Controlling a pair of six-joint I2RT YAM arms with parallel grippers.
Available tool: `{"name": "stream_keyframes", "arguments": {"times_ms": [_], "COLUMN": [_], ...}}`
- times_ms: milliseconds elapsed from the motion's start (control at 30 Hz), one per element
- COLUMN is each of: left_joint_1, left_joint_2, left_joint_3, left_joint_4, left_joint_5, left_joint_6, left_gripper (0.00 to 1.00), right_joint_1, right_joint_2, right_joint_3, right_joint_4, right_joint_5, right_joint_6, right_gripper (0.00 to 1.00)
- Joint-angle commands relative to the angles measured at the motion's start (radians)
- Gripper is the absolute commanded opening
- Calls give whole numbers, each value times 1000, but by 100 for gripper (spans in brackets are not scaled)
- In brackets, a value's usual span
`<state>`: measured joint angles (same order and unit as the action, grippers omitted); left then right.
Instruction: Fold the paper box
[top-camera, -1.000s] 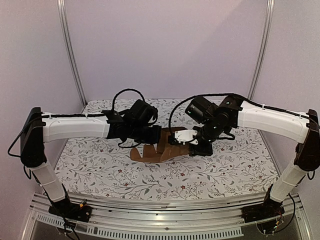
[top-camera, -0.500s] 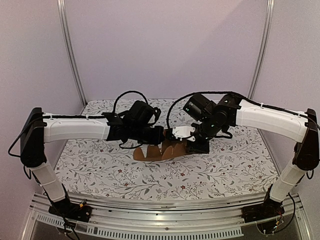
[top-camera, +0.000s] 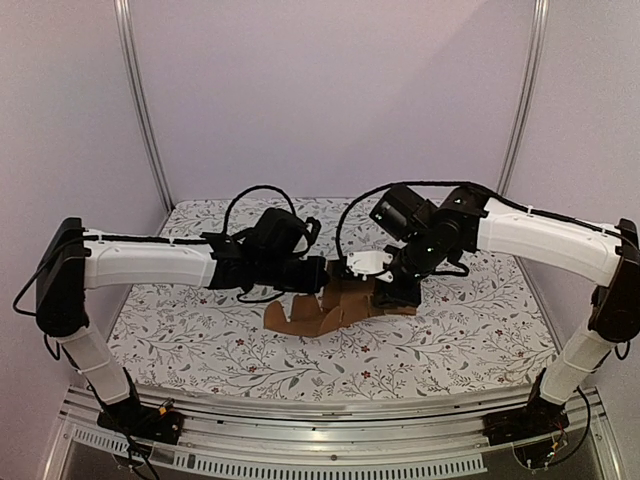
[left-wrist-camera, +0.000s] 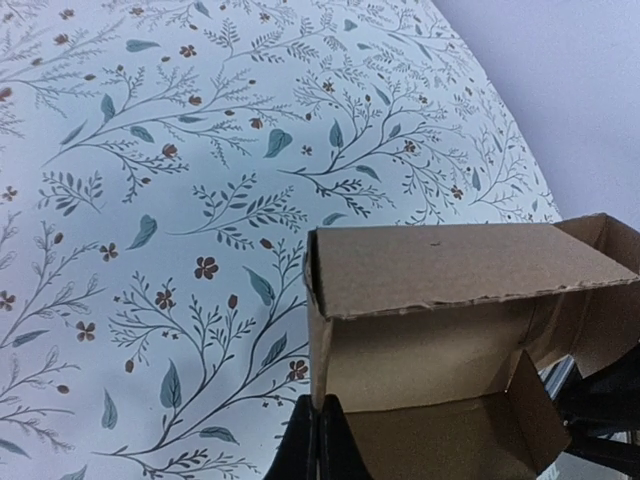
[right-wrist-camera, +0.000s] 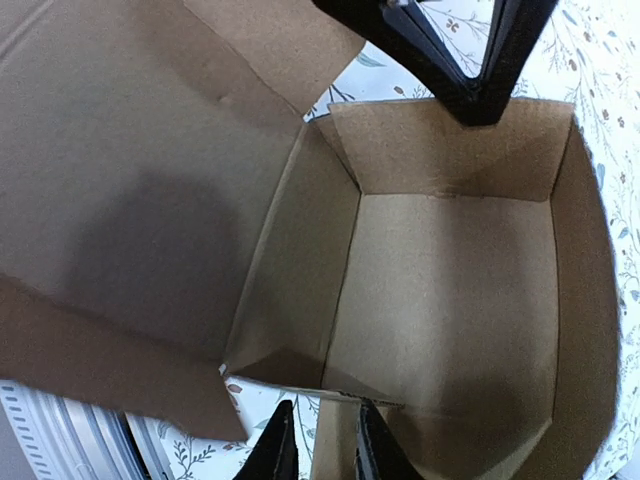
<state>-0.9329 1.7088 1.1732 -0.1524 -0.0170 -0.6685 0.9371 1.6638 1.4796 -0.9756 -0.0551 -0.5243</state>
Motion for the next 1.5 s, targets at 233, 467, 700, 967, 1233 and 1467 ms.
{"name": "stream_keyframes", "arguments": {"times_ms": [233, 467, 700, 967, 1233, 1467], "left_joint_1": [5, -3, -9, -33, -67, -75], "left_joint_2": [28, 18, -47, -42, -18, -16], "left_joint_3": [-35, -40, -83, -68, -13, 4], "left_joint_4": [-32, 0, 74, 72, 21, 24], "left_joint_5": [-108, -119, -144, -148, -131, -118], "left_joint_6": [50, 82, 111, 160, 217, 221], "left_gripper": [0, 0, 0, 0, 0, 0], "right_joint_1": [-69, -297, -466, -467, -431, -389], "right_joint_2": [-270, -279, -241, -123, 13, 55], "right_joint_3": [-8, -84, -166, -59, 60, 47], "right_joint_4": [-61, 8, 16, 23, -105, -155], "right_joint_5": [-67, -179, -425, -511, -541, -541], "right_joint_6": [-23, 52, 142, 172, 33, -46], "right_gripper": [26, 31, 46, 47, 52, 56]}}
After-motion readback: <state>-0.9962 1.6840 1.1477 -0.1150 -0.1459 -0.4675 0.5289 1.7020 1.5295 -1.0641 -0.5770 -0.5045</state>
